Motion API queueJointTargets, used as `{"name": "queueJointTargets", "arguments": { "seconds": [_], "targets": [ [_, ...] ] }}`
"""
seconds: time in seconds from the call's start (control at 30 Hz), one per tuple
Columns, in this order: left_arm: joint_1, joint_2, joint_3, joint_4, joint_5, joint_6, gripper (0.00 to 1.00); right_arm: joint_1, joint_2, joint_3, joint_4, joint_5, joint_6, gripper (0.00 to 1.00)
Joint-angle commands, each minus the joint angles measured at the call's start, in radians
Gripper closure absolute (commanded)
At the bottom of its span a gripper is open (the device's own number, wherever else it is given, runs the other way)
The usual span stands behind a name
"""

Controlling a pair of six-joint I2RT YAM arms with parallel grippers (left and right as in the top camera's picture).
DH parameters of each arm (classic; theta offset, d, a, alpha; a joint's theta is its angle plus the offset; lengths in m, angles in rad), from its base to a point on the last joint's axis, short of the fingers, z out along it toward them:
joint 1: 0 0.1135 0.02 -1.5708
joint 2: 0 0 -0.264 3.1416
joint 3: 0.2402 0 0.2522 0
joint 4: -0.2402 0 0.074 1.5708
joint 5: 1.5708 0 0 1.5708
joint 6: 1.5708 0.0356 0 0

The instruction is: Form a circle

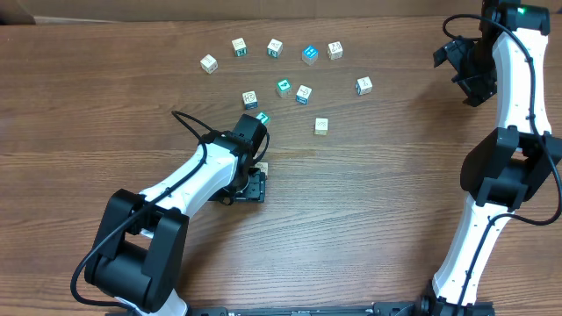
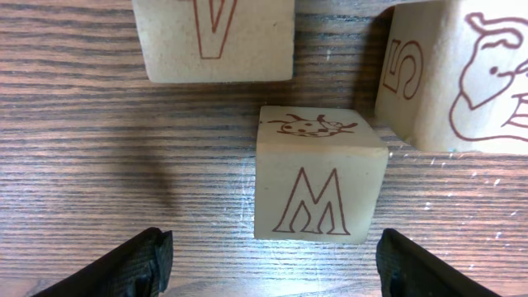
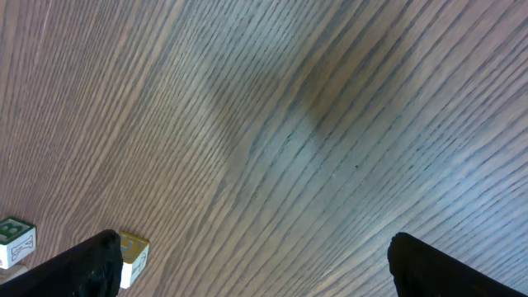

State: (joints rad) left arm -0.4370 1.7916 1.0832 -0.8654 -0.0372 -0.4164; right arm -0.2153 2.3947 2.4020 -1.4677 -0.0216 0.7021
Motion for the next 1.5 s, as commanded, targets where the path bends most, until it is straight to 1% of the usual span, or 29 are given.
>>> {"name": "queueJointTargets", "arguments": {
  "seconds": [0.0, 1.47],
  "targets": [
    [-0.002, 0.0, -0.011, -0.002, 0.008, 0.002, 0.23, -0.002, -0.027, 0.017, 0.001, 0.002, -0.003, 0.0],
    [-0.002, 0.0, -0.011, -0.002, 0.004, 0.002, 0.22, -0.002, -0.027, 0.017, 0.001, 0.002, -0.003, 0.0]
  ]
}}
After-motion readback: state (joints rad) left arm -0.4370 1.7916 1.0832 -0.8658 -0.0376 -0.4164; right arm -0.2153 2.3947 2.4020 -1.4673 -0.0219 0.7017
